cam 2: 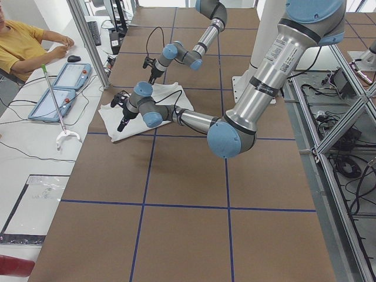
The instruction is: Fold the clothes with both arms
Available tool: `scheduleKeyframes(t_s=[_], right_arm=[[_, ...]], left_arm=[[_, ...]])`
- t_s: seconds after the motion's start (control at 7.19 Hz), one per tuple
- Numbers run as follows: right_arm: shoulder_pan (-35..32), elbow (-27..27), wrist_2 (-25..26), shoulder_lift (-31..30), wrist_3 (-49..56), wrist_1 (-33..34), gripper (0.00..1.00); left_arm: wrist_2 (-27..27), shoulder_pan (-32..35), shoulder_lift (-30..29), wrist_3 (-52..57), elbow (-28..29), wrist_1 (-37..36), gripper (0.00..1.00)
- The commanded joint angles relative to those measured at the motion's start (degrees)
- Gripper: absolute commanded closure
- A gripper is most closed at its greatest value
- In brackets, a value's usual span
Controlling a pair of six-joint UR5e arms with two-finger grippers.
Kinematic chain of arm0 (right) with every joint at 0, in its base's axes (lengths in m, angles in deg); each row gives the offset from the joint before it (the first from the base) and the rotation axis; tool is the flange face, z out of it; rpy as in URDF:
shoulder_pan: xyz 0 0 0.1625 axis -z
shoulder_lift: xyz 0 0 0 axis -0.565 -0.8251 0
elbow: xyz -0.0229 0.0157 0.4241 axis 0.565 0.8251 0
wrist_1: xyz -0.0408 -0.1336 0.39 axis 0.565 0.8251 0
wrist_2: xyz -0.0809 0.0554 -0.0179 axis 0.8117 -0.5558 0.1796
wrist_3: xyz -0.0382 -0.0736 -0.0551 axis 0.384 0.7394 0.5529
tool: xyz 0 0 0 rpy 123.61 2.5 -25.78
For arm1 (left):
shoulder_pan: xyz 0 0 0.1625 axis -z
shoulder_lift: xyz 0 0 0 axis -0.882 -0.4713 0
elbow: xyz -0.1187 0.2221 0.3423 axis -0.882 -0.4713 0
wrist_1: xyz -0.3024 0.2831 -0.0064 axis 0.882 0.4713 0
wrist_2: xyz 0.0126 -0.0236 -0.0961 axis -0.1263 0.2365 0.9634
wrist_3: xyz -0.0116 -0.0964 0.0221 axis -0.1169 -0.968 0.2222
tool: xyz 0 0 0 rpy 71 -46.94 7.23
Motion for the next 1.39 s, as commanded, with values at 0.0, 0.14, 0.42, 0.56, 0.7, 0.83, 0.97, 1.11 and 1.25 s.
scheduleKeyframes(t_s=[0.0, 0.14, 0.42, 0.56, 0.7, 0.83, 0.97, 1.11, 1.25], right_arm=[[2.5, -25.4, 0.9, -18.8, -0.4, 4.2, 1.00], [5.1, -33.4, 3.1, -25.4, -0.6, 4.3, 1.00], [8.6, -39.1, 5.9, -30.3, -0.9, 5.0, 1.00], [9.0, -38.7, 6.2, -30.4, -0.8, 5.0, 0.01], [8.2, -38.7, 5.5, -29.4, -0.4, 6.0, 0.00], [6.3, -37.8, 3.5, -24.8, -0.2, 12.5, 0.00], [5.6, -34.6, 1.9, -18.7, -0.7, 17.8, 0.00], [5.5, -28.0, 1.9, -14.0, -0.8, 18.1, 0.00], [5.5, -24.2, 1.8, -11.8, -0.3, 18.1, 0.00]], left_arm=[[0.0, -0.2, 0.0, 0.0, -0.3, 0.1, 0.00], [0.0, -0.3, 0.0, 0.0, -0.4, 0.1, 0.00], [0.0, -0.4, 0.1, 0.0, -0.7, 0.1, 0.00], [0.0, -0.4, 0.0, 0.0, -0.8, 0.2, 0.00], [0.1, -0.4, 0.1, 0.0, -1.2, 0.1, 0.00], [0.1, -0.5, 0.1, 0.0, -1.2, 0.1, 0.00], [0.1, -0.4, 0.1, 0.0, -1.2, 0.1, 0.00], [0.1, -0.5, 0.1, 0.0, -1.2, 0.1, 0.00], [0.1, -0.5, 0.1, 0.0, -1.2, 0.1, 0.00]])
